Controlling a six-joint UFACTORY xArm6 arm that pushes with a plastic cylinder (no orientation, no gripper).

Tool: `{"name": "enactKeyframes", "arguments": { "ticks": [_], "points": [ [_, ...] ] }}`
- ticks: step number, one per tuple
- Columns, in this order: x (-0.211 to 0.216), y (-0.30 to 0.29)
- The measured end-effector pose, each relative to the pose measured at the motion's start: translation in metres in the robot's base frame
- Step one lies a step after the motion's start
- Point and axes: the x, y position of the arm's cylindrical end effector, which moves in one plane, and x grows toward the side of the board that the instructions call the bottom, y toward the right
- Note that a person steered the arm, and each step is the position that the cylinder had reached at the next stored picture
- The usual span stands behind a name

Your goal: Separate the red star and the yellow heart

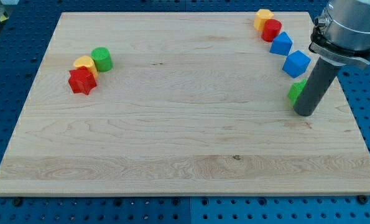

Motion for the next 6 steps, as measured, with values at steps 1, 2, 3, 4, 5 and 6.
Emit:
{"name": "enactKeyframes", "arguments": {
  "ticks": [1, 2, 3, 4, 5, 6],
  "points": [
    [-0.004, 0.0],
    [-0.009, 0.0],
    [-0.007, 0.0],
    [0.012, -0.036],
    [-0.026, -0.093],
    [-0.098, -0.143]
  ]
}}
